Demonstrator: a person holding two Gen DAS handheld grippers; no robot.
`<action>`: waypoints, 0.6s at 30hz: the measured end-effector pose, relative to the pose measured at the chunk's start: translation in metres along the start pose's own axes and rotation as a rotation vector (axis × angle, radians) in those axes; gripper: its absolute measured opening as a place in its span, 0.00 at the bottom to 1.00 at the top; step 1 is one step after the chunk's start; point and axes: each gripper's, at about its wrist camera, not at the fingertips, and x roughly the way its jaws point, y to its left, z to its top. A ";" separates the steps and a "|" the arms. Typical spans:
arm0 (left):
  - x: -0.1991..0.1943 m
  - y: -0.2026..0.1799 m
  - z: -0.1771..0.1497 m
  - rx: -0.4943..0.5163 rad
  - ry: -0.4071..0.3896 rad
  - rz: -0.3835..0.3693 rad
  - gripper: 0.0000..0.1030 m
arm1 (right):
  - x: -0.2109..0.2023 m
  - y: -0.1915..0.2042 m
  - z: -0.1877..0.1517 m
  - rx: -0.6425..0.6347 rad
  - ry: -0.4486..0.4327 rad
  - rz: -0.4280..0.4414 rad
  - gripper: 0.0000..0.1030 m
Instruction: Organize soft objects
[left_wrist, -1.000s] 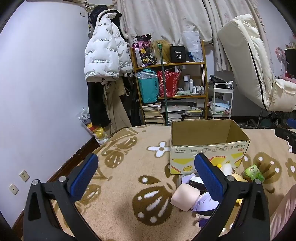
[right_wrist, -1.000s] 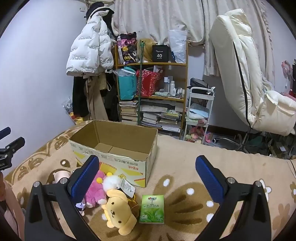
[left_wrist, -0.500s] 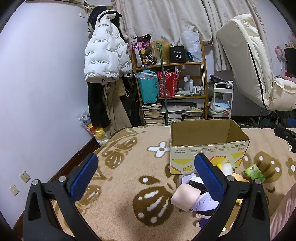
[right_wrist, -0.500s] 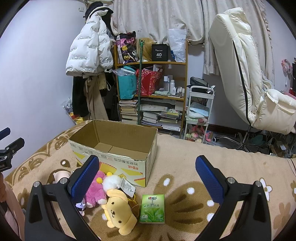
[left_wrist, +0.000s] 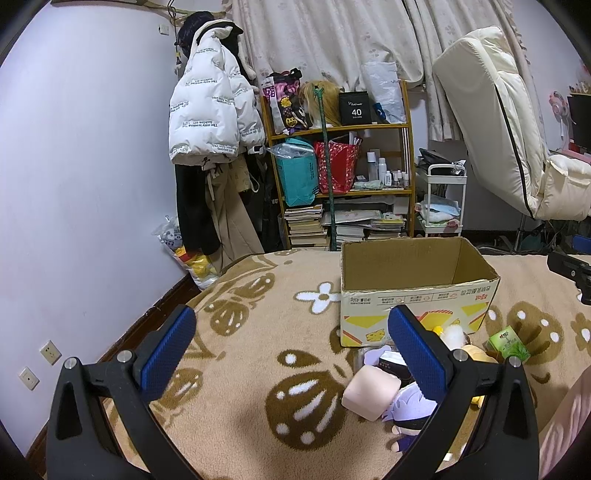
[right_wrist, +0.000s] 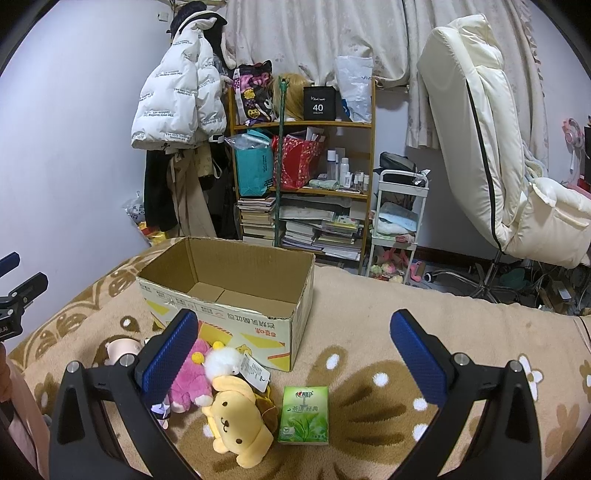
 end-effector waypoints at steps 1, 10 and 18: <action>0.000 0.000 0.000 0.000 -0.001 0.000 1.00 | 0.000 0.002 0.000 0.001 -0.001 0.001 1.00; -0.002 -0.001 0.000 -0.001 -0.002 0.001 1.00 | 0.000 0.001 0.000 0.001 -0.001 0.001 1.00; -0.001 0.000 -0.001 -0.001 -0.005 0.000 1.00 | 0.000 -0.001 0.001 0.002 0.000 0.000 1.00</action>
